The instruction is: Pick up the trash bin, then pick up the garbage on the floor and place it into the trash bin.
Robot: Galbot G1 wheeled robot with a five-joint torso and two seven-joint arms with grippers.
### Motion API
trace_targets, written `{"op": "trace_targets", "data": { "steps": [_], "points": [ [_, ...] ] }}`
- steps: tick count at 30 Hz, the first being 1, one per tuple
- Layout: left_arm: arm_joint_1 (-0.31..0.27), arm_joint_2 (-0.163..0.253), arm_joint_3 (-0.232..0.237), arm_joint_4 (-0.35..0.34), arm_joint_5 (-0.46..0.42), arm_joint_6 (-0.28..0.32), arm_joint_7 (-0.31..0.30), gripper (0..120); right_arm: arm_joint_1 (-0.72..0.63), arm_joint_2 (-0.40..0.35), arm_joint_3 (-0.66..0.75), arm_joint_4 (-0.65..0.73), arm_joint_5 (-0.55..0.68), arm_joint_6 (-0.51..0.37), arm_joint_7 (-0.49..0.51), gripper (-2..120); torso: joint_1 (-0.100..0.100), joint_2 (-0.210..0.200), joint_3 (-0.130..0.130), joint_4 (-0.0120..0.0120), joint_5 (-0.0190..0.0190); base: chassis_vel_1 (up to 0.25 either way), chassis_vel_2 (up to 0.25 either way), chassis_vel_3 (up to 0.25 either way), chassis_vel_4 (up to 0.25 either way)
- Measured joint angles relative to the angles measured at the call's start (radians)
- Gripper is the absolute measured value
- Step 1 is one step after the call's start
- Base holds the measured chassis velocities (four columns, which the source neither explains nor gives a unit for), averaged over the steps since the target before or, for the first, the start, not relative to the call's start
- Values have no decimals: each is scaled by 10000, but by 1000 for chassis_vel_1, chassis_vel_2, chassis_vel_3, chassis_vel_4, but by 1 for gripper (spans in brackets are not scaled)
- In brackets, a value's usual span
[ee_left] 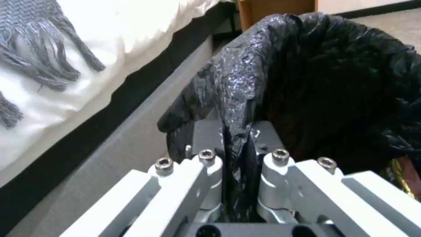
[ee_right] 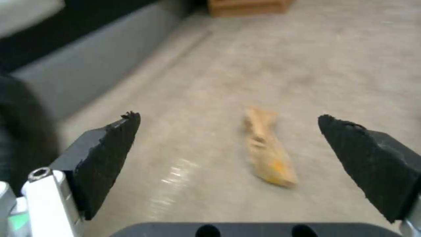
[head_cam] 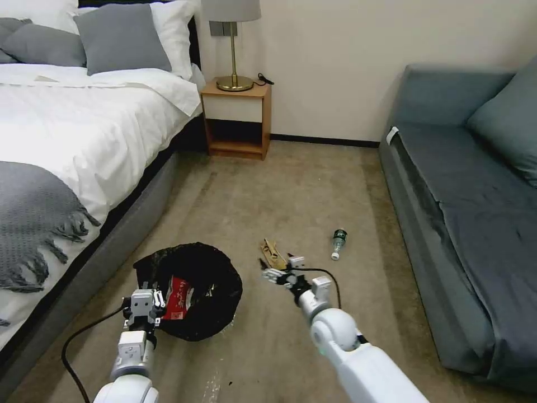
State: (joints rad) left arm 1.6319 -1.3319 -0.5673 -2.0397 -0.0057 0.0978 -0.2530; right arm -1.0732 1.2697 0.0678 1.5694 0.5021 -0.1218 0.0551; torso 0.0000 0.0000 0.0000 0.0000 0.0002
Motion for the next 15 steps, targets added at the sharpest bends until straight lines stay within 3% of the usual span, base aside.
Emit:
{"op": "trace_targets", "data": {
  "steps": [15],
  "points": [
    [-202,327,23,9,13,147,15,6,-44,-108,1545,-2305,-412,735,14,100,0,0,0,0,0,0,0,0,0]
  ]
}}
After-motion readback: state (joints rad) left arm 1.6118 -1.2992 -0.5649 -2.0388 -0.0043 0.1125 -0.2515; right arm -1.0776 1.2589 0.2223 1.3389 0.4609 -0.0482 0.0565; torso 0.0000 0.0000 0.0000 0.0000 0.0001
